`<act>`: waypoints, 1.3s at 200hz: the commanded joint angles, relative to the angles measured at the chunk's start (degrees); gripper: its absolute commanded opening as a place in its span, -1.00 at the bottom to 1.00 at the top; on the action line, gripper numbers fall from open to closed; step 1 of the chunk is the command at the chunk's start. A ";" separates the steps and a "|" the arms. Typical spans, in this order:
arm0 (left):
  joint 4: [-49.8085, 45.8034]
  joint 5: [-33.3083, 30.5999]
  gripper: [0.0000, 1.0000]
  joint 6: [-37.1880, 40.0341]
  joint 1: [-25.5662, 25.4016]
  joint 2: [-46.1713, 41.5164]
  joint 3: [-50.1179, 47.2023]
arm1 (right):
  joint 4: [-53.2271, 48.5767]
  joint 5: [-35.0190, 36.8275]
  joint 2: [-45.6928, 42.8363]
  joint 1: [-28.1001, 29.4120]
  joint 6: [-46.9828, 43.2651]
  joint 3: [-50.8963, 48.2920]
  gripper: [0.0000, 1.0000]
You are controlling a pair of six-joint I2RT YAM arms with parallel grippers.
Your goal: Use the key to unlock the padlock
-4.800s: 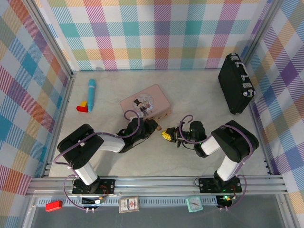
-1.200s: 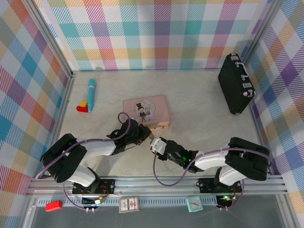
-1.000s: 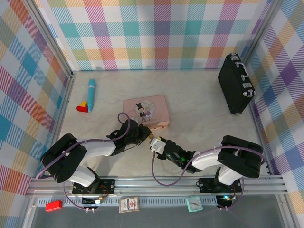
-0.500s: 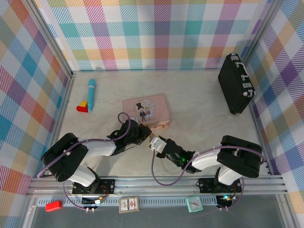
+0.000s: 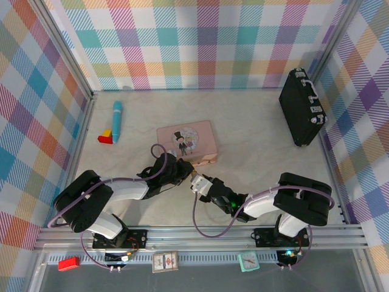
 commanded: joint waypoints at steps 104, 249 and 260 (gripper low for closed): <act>4.87 3.08 -1.00 -4.31 -0.34 0.23 -0.19 | 1.53 3.59 1.17 0.39 4.43 2.64 -0.69; 5.92 2.58 -0.87 -3.14 0.59 6.64 2.77 | -23.96 -11.68 -9.84 -8.63 40.88 6.74 -0.79; 6.55 3.14 -0.79 -3.51 0.86 8.30 3.21 | -25.05 -13.75 -10.25 -9.32 43.77 6.57 -0.79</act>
